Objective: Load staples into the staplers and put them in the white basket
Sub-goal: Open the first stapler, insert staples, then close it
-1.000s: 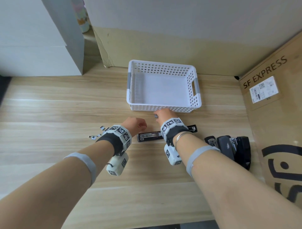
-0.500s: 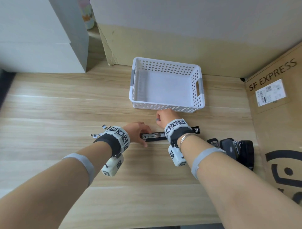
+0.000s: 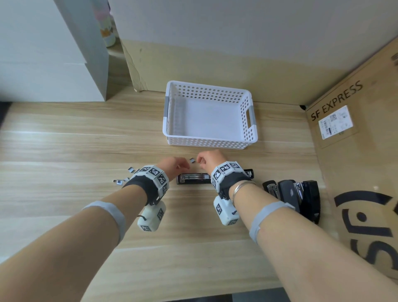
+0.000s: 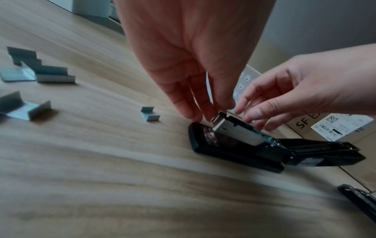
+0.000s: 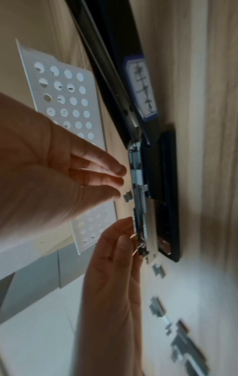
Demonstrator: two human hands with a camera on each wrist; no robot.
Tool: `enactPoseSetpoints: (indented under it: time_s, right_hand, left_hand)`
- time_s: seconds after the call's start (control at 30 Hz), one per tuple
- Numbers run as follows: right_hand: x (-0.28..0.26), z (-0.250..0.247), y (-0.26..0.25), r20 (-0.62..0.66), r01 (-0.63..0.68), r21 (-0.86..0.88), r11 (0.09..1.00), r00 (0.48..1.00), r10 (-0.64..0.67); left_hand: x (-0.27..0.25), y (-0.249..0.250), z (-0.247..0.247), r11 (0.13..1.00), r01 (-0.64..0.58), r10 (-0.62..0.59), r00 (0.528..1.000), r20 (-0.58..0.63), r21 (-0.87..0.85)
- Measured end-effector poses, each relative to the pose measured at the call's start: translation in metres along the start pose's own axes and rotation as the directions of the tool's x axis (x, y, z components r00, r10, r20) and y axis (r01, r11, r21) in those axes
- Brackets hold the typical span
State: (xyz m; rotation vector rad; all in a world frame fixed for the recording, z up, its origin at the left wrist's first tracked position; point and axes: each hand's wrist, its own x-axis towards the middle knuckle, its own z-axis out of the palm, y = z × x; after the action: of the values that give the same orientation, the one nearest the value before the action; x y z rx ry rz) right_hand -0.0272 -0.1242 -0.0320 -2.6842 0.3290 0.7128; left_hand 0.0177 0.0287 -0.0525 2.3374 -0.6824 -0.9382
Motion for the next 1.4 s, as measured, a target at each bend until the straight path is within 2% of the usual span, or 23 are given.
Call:
enactPoseSetpoints:
  time_s: [0.23,0.3,0.5,0.63,0.8,0.9,1.03,1.4]
  right_hand:
    - [0.017,-0.001,-0.015,0.056,0.090,-0.026,0.996,0.994,-0.089]
    - [0.022,0.000,-0.022,0.100,0.098,-0.059,0.993,0.991,-0.092]
    - [0.026,0.002,-0.026,0.104,0.081,-0.134,0.988,0.992,-0.068]
    - [0.015,-0.011,-0.021,0.050,0.091,-0.069,0.993,0.995,-0.088]
    - [-0.004,-0.025,-0.010,0.043,0.092,0.122,0.988,0.994,-0.098]
    - [-0.015,-0.027,-0.008,0.045,0.117,0.165,0.979,0.991,-0.126]
    - [-0.026,-0.017,-0.011,0.042,0.152,0.016,0.988,0.987,-0.152]
    - [-0.036,0.015,-0.006,-0.076,0.122,-0.101,0.987,0.989,-0.130]
  left_hand:
    - [-0.008,-0.011,0.008,0.999,0.027,-0.026,0.999,0.021,-0.041]
    - [-0.009,-0.014,0.008,0.998,0.031,-0.030,0.999,0.032,-0.046]
    - [-0.009,-0.014,0.007,0.999,0.031,-0.030,0.998,0.051,-0.020]
    - [-0.009,-0.016,0.006,1.000,0.030,-0.030,0.998,0.055,-0.006]
    - [-0.007,-0.015,0.003,0.999,0.033,-0.035,0.998,0.056,0.041]
    - [-0.007,-0.013,0.002,0.998,0.030,-0.034,0.998,0.053,0.063]
    - [-0.007,-0.011,0.002,0.997,0.028,-0.032,0.998,0.047,0.077]
    - [-0.008,-0.016,0.007,0.998,0.005,-0.005,1.000,-0.004,0.057]
